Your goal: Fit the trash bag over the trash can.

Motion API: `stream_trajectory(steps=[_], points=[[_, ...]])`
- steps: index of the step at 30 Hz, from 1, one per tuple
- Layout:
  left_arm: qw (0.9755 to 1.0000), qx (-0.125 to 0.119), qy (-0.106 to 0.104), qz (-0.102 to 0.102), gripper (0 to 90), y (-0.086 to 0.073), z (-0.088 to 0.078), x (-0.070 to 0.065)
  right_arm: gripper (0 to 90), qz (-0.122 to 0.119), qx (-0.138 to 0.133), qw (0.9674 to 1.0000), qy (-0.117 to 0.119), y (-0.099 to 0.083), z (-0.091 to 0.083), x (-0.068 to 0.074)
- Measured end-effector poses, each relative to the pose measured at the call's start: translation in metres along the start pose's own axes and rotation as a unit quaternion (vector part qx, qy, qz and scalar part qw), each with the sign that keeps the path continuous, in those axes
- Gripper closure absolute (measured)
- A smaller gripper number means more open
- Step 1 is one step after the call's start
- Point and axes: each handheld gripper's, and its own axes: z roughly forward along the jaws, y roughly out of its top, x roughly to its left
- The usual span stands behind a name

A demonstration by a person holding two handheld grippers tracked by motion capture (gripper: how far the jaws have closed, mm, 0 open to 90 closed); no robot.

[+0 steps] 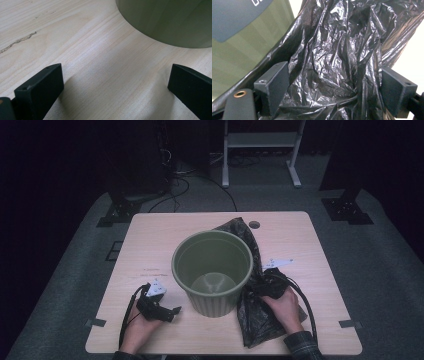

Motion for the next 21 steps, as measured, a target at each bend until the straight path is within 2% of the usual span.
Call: stream_trajectory(steps=[9, 15, 21], points=[[1.0000, 0.000, 0.000, 0.000, 0.0, 0.000, 0.000, 0.000, 16.6, -0.009, -0.004, 1.0000, -0.001, 0.002, 0.009, 0.008], [1.0000, 0.000, 0.000, 0.000, 0.0, 0.000, 0.000, 0.000, 16.7, -0.025, -0.003, 0.9996, -0.016, 0.002, 0.011, 0.013], [1.0000, 0.000, 0.000, 0.000, 0.0, 0.000, 0.000, 0.000, 22.5, -0.056, 0.005, 0.9971, -0.051, 0.001, 0.013, 0.020]])
